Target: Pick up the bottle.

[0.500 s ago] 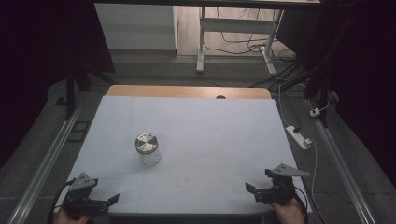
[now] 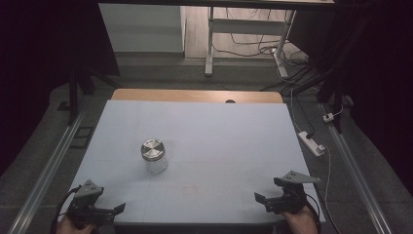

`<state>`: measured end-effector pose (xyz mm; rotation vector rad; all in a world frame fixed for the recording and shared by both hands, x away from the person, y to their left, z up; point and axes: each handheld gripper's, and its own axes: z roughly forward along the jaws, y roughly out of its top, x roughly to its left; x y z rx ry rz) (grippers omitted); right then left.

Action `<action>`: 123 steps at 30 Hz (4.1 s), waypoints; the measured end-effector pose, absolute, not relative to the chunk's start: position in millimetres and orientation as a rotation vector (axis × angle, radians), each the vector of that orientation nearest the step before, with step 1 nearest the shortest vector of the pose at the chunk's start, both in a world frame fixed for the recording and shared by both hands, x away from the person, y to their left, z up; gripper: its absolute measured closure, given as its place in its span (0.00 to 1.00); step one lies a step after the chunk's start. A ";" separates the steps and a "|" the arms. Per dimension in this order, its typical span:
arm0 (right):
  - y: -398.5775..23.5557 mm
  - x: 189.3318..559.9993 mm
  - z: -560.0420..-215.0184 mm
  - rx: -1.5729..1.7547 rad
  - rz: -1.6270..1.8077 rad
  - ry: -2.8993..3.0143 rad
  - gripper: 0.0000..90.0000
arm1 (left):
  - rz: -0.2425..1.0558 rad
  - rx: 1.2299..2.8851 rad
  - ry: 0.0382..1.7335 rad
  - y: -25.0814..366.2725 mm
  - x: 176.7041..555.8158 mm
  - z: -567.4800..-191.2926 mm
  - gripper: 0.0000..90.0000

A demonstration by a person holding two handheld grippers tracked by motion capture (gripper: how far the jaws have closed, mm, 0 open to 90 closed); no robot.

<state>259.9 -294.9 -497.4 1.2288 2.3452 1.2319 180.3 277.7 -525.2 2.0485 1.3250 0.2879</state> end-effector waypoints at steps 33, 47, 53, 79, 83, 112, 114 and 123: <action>-287.4 259.6 -498.2 1.187 1.153 2.386 0.00 | 0.221 2.029 1.222 271.8 187.0 -517.6 0.00; -286.1 259.2 -498.4 1.166 1.148 2.399 0.00 | 0.177 2.042 1.100 265.5 207.2 -517.5 0.00; -285.7 259.5 -498.6 1.167 1.146 2.402 0.00 | 0.225 2.051 1.084 261.8 215.9 -518.9 0.00; -286.6 260.7 -499.0 1.168 1.160 2.414 0.00 | 0.285 2.029 1.069 237.4 268.3 -515.5 0.00; -286.3 260.7 -499.1 1.161 1.157 2.417 0.00 | 0.292 2.044 1.065 231.9 276.7 -514.6 0.00; -285.4 261.5 -499.8 1.153 1.148 2.438 0.00 | 0.338 2.116 0.952 206.3 324.6 -517.9 0.05; -285.3 261.6 -499.9 1.152 1.147 2.438 0.00 | 0.352 2.126 0.947 205.1 325.0 -518.4 0.08; -285.3 261.6 -499.9 1.151 1.148 2.440 0.00 | 0.362 2.138 0.938 203.1 325.5 -516.0 0.17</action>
